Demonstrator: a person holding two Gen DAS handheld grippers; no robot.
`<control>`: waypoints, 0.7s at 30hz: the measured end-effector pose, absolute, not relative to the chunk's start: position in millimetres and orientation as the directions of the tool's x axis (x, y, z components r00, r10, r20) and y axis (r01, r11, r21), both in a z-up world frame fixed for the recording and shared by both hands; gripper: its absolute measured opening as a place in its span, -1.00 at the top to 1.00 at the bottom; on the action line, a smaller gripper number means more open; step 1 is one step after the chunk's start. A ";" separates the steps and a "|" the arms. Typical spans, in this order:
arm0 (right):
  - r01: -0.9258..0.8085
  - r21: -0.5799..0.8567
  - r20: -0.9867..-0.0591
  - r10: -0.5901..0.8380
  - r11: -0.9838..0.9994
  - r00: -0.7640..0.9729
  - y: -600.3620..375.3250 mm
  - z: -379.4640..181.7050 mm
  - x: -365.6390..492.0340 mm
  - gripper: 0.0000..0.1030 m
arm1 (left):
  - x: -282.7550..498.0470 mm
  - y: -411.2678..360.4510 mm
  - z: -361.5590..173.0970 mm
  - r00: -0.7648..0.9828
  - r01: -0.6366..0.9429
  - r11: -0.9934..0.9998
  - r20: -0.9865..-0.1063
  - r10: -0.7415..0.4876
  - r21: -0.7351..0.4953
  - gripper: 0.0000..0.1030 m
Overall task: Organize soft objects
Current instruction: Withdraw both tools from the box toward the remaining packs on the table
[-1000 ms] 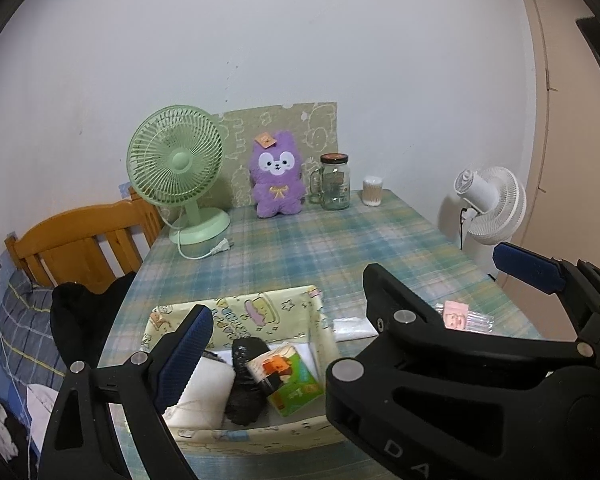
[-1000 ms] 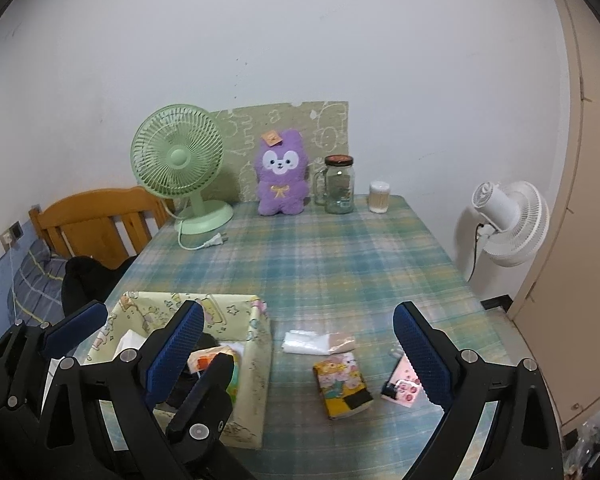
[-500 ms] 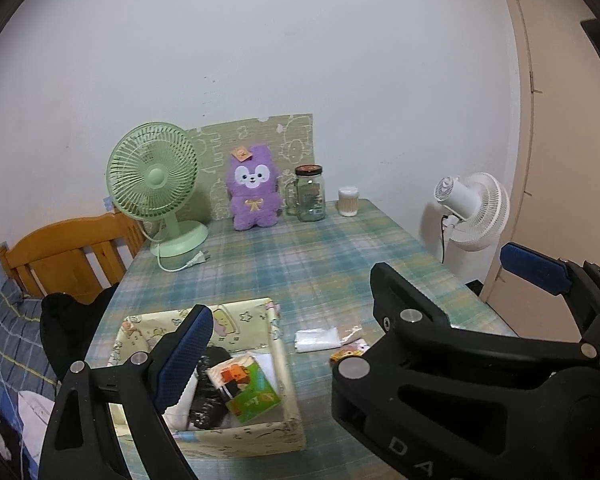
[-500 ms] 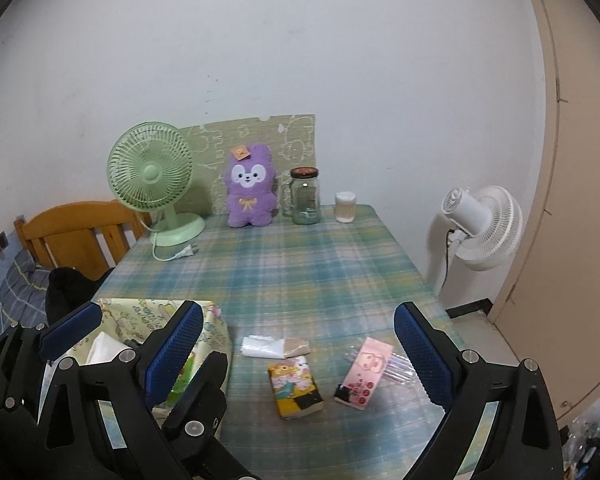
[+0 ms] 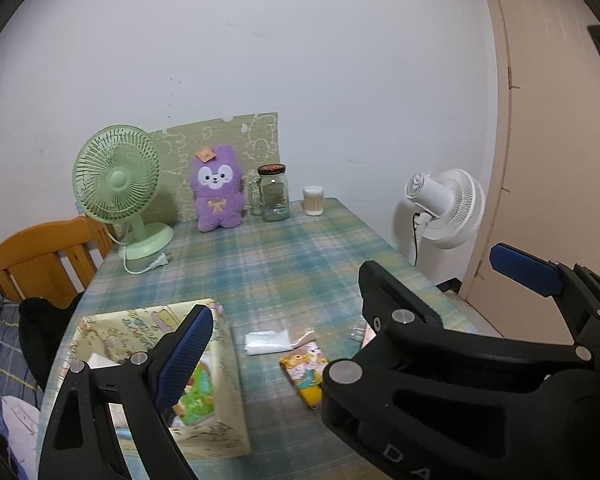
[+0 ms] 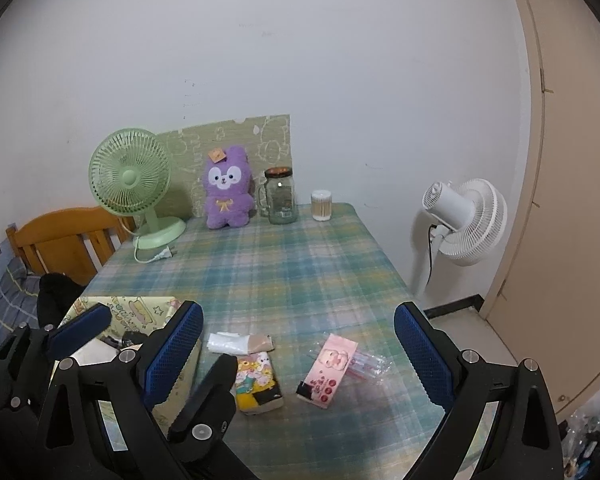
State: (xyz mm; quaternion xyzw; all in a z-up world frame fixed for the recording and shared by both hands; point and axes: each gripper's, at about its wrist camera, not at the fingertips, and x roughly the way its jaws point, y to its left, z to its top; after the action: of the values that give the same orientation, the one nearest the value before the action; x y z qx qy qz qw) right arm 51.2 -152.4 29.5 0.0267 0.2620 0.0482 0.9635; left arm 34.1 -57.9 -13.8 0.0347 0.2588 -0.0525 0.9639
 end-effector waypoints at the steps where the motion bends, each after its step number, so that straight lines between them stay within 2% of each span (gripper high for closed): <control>1: -0.082 0.080 -0.505 0.111 0.993 0.856 -153.9 28.1 52.0 -0.90 | 34.6 -59.6 -14.9 0.860 0.120 0.992 -0.503 -0.086 0.037 -0.83; 21: -0.070 0.066 -0.572 0.095 0.995 0.815 -183.9 -25.2 70.2 -0.89 | 57.6 -89.4 -67.0 0.798 0.148 0.989 -0.589 -0.125 -0.009 -0.80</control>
State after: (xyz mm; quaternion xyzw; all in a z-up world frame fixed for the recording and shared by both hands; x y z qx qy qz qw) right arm 70.2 -183.9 -25.2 0.0212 0.3012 0.0434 0.9523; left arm 57.6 -89.4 -67.0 0.0189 0.3093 -0.0720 0.9481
